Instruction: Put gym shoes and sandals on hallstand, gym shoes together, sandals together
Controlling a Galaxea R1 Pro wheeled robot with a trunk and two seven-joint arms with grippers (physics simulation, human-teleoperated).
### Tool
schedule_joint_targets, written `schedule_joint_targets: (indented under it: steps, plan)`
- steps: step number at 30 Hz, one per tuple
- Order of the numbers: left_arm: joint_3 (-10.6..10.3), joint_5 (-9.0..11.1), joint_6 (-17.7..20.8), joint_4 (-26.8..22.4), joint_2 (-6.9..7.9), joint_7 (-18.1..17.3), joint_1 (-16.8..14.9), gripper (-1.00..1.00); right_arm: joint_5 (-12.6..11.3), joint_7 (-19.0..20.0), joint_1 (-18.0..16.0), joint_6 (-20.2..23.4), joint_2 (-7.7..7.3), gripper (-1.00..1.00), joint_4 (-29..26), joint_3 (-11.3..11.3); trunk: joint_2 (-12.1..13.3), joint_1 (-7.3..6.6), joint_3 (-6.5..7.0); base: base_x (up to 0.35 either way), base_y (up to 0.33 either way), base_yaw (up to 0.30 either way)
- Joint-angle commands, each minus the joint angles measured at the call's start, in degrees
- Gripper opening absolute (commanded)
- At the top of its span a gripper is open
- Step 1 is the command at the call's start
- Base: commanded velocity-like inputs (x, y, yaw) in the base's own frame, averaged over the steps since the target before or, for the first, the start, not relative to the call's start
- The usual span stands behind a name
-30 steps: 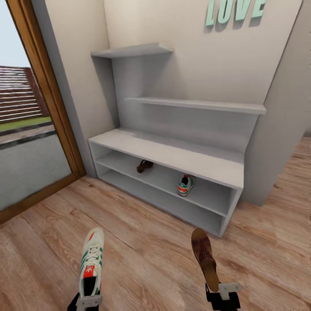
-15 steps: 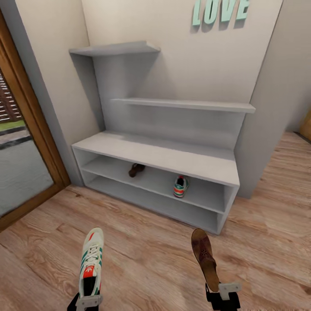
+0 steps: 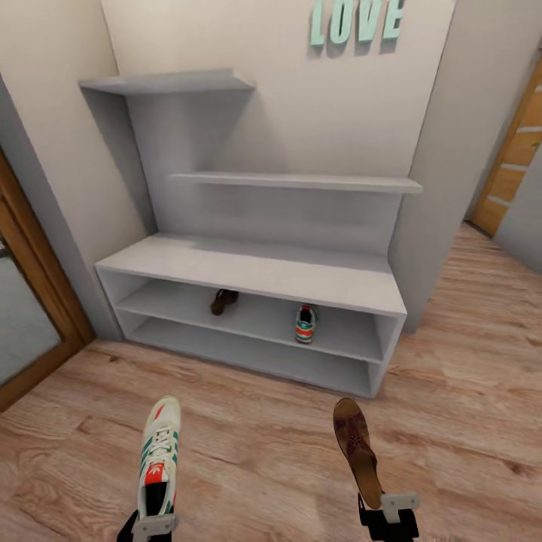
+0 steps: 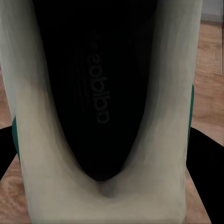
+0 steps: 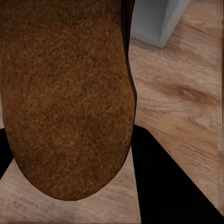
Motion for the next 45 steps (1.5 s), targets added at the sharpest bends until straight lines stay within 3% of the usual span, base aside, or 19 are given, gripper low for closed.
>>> schedule_joint_targets:
  steps: [1,38,45]
  plan:
    - [-0.50,0.30,-0.13,0.01,0.03,0.27,-0.01,-1.00,-0.81,0.01,-0.04,-0.18,0.01,-1.00,0.04,0.42,-0.02,-0.01,-0.05,0.004,0.140,-0.274]
    - [-0.53,0.21,-0.05,0.02,-0.05,0.19,-0.01,-1.00,-0.64,0.28,-0.04,-0.18,0.42,-1.00,0.21,0.54,-0.02,-0.01,0.13,0.000,0.007,-0.274]
    - [-0.55,0.21,-0.05,0.04,-0.10,0.19,-0.01,-1.00,-0.63,0.29,-0.04,-0.18,0.23,-1.00,0.21,0.51,-0.02,-0.01,0.21,0.000,0.000,-0.095]
